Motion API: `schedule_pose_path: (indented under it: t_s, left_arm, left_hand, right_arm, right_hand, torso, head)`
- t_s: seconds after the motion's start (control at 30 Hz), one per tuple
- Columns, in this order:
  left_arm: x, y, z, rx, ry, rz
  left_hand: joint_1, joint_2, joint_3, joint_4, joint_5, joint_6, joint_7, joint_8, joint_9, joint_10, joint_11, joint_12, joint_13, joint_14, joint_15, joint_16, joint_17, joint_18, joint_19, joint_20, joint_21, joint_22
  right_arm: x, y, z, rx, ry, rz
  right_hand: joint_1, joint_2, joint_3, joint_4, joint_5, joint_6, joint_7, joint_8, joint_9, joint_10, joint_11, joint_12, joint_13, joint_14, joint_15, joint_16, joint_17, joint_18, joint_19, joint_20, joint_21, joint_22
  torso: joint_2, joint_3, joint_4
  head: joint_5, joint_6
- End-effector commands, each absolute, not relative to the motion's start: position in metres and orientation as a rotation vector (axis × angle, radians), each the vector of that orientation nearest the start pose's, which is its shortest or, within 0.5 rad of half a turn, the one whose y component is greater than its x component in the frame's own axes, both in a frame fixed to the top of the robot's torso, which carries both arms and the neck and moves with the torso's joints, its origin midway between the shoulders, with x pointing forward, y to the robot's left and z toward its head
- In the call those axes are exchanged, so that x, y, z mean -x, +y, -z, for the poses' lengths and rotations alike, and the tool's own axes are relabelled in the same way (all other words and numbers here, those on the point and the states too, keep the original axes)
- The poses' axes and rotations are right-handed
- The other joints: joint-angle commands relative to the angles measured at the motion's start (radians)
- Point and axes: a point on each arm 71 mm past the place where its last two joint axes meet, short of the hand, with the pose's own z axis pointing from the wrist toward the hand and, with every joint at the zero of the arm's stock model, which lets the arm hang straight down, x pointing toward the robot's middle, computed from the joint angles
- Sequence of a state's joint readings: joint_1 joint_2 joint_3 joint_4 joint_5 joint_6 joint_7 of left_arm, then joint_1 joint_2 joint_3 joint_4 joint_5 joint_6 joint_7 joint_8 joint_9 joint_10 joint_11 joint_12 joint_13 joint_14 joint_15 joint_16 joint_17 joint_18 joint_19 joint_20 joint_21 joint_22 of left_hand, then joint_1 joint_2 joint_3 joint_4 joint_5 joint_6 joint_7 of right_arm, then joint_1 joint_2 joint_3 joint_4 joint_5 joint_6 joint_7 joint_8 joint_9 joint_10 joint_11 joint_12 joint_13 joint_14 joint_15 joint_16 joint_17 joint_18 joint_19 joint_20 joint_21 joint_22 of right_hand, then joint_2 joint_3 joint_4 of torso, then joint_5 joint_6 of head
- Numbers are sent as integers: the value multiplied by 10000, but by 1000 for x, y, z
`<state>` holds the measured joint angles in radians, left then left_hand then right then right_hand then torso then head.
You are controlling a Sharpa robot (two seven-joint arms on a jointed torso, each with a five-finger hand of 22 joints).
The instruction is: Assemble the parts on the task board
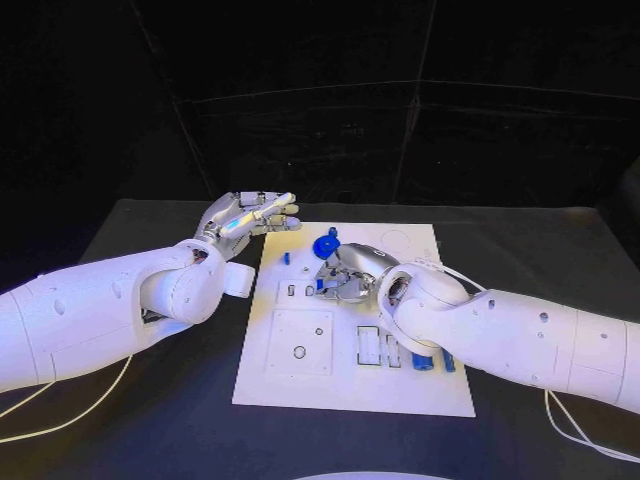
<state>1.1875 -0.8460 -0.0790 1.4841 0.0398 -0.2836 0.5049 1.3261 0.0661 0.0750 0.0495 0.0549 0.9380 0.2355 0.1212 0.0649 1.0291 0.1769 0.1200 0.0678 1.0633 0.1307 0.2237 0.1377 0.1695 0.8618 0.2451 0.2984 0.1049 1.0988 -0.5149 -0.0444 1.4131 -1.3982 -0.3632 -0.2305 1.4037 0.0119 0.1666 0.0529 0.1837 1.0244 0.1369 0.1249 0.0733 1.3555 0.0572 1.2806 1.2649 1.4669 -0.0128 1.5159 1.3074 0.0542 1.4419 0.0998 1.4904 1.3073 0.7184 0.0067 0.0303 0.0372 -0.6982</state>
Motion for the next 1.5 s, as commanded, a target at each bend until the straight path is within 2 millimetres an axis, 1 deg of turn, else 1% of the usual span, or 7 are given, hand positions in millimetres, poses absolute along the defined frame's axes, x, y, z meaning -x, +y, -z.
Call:
schedule_pose_path:
  t_s: [0.03,0.4,0.9,1.07,1.2,1.37,1.5]
  left_arm:
    - [-490,223,192,11091,13374,15848]
    - [-490,223,192,11093,13367,15833]
    - [-490,223,192,11096,13380,15840]
    - [-490,223,192,11094,13370,15831]
    - [-490,223,192,11094,13367,15828]
    - [-490,223,192,11101,13365,15804]
    - [-490,224,193,11109,13362,15780]
  left_hand:
    - [111,-17,5,-78,25,-86,11,0,10,-55,30,-15,-9,-22,31,-34,15,134,73,13,-62,-15]
    - [108,-17,7,-79,25,-86,14,1,10,-55,31,-16,-9,-24,32,-37,16,134,71,14,-65,-18]
    - [105,-21,8,-81,25,-91,16,-1,9,-59,34,-19,-10,-29,34,-42,16,133,68,15,-69,-20]
    - [105,-21,8,-81,25,-91,16,-1,9,-59,34,-19,-10,-29,34,-42,16,133,68,15,-69,-20]
    - [105,-21,8,-81,25,-91,16,-1,9,-59,34,-19,-10,-29,34,-42,16,133,68,15,-69,-20]
    - [100,-27,11,-87,24,-106,23,-7,7,-73,41,-27,-12,-42,41,-54,15,131,61,19,-79,-28]
    - [98,-32,11,-89,25,-114,26,-11,5,-80,44,-31,-13,-47,43,-59,15,131,58,20,-82,-30]
  right_arm:
    - [-468,-71,243,826,18144,-7473]
    - [-467,-69,242,814,18076,-7546]
    - [-468,-70,242,717,17974,-7449]
    - [-468,-71,242,651,17944,-7406]
    - [-468,-70,241,553,17780,-7415]
    - [-467,-70,237,434,17364,-7500]
    - [-466,-70,235,336,17025,-7633]
  right_hand:
    - [-53,-130,51,-22,9,-29,72,-65,-14,-86,6,-66,-33,742,4,24,1246,-122,-89,0,-19,840]
    - [-399,-576,-161,97,148,-305,173,-243,-50,-215,102,-232,-186,734,87,2,1211,-115,-111,72,-42,812]
    - [-499,-653,-255,164,109,-388,193,-285,-48,-265,125,-298,-254,730,108,-6,1199,-110,-123,95,-54,795]
    - [-613,-717,-394,264,-76,-500,208,-334,-47,-336,144,-390,-349,723,127,-22,1170,-102,-149,117,-75,761]
    - [-752,-812,-669,421,-181,-842,273,-479,-67,-599,205,-703,-673,717,174,-37,1146,-87,-199,154,-113,696]
    - [-874,-873,-998,645,-108,-1275,379,-593,-77,-781,300,-864,-870,696,252,-77,1066,-60,-291,217,-179,577]
    - [-771,-913,-1234,749,-125,-1690,484,-598,-80,-922,393,-959,-1011,683,330,-101,1023,-38,-363,289,-233,484]
  torso:
    - [0,-5,1]
    - [3,-4,5]
    - [0,-5,-4]
    - [-3,-7,1]
    - [-2,-3,5]
    - [0,-2,3]
    - [-4,4,-2]
  head:
    - [14,-19]
    - [5,-37]
    - [-7,-42]
    - [-19,-42]
    - [-40,-45]
    - [-54,-41]
    - [-52,-41]
